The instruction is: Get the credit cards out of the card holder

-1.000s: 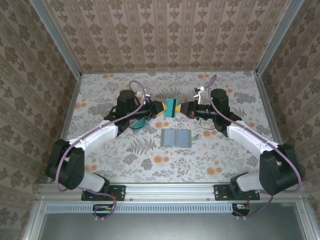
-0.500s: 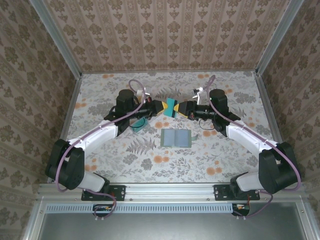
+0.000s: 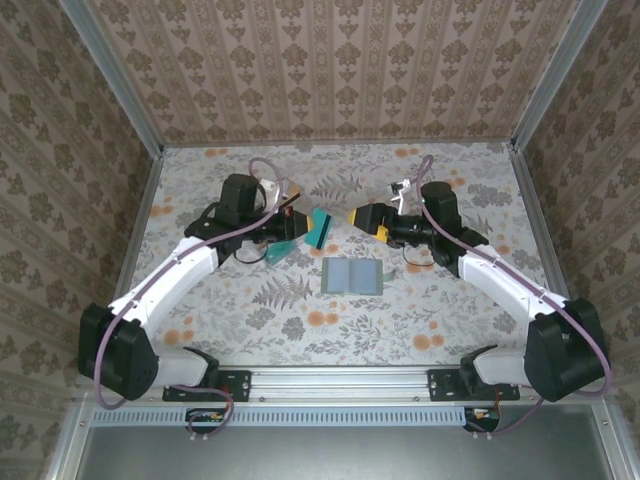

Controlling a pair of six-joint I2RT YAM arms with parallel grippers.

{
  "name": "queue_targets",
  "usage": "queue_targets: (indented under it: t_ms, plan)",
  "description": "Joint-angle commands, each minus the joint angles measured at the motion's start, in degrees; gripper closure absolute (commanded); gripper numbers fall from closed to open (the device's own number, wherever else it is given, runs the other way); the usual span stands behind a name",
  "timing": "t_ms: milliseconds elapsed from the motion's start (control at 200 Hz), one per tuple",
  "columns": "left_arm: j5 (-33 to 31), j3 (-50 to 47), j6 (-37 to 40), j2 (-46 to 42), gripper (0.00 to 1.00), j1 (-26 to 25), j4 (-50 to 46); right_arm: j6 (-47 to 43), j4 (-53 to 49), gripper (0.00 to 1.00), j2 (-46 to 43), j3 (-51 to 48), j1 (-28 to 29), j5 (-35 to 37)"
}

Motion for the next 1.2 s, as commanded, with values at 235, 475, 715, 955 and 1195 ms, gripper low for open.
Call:
queue_targets:
  t_ms: [235, 475, 715, 955, 1195]
  plan:
    - [-16.9, 1.1, 34.7, -2.9, 1.0, 0.7, -16.3, -3.6, -6.9, 0.0, -6.4, -2.9, -0.6, 6.6]
    - [-26.4, 2.3, 45.1, 2.6, 1.0, 0.5, -17.8, -3.7, -7.7, 0.0, -7.7, -3.5, -0.8, 6.5]
    - [-28.8, 3.3, 49.6, 7.3, 1.0, 0.5, -15.4, -3.6, -8.3, 0.0, -7.7, -3.4, -0.9, 6.3]
    - [-31.6, 4.6, 51.8, 11.9, 1.0, 0.6, -14.2, -4.4, -9.5, 0.0, -7.3, -2.3, -1.0, 6.5]
    - [-31.2, 5.7, 52.4, 15.2, 1.0, 0.7, -13.6, -4.4, -9.1, 0.0, -5.9, -1.7, -1.4, 5.9]
